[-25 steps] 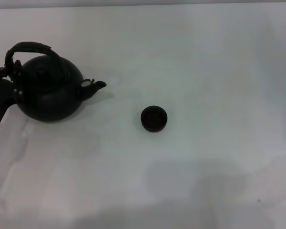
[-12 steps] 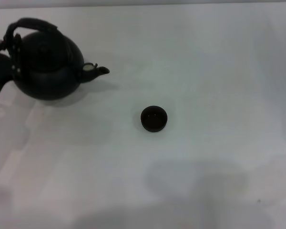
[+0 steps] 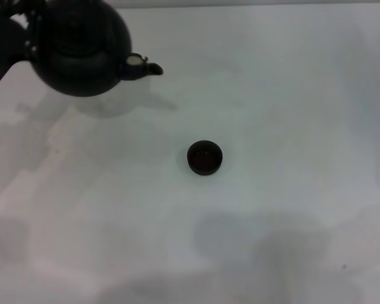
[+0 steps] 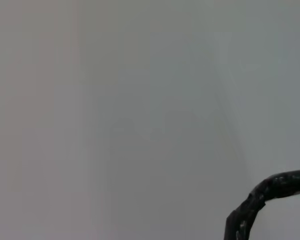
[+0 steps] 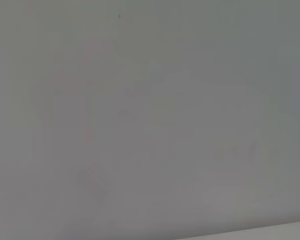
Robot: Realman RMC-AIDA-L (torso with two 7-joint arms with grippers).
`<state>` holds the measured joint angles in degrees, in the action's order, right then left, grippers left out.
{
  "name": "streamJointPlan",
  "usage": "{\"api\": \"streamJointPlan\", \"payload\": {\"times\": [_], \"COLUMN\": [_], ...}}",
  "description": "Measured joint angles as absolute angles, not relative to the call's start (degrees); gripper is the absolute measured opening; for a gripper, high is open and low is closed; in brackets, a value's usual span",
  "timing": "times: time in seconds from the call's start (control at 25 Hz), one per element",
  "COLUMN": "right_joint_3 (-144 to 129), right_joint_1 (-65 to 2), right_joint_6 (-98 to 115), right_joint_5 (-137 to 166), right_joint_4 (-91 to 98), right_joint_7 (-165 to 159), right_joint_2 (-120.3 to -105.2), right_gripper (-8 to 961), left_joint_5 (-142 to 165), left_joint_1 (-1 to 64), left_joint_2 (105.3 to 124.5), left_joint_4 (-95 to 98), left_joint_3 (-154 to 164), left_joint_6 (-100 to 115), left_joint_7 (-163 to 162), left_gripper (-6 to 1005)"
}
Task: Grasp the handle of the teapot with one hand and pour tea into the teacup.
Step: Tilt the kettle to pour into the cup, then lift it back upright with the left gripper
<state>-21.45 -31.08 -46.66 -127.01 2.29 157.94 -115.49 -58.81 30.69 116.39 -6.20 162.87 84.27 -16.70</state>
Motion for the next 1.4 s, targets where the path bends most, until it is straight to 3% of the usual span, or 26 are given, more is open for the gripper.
{"api": "streamJointPlan", "payload": {"times": [0.16,0.56,1.04,1.4], "right_joint_3": [-21.4,-21.4,-21.4,-21.4], "right_joint_1": [-31.0,-31.0,-30.9,-30.8], "right_joint_6": [-46.7,-46.7,-46.8,-46.7], "right_joint_5": [-127.0,-127.0,-127.0,-127.1], "right_joint_4": [2.3,1.9,2.0,2.2], "right_joint_7": [157.9,157.9,157.9,157.8], "right_joint_2": [-115.49,-115.49,-115.49,-115.49], "right_gripper": [835,835,835,835], "left_joint_5": [-54.2,-45.3,-33.3,-27.3], "left_joint_1": [33.5,37.6,44.0,48.1], "left_joint_2": [114.87,113.82,113.12,113.71], "left_joint_4": [-6.7,-10.8,-16.5,-18.8], "left_joint_3": [162.9,163.0,162.9,162.9], "left_joint_6": [84.9,84.5,83.6,81.7], "left_joint_7": [-18.6,-24.6,-27.4,-27.1], "left_gripper": [104,102,104,103]}}
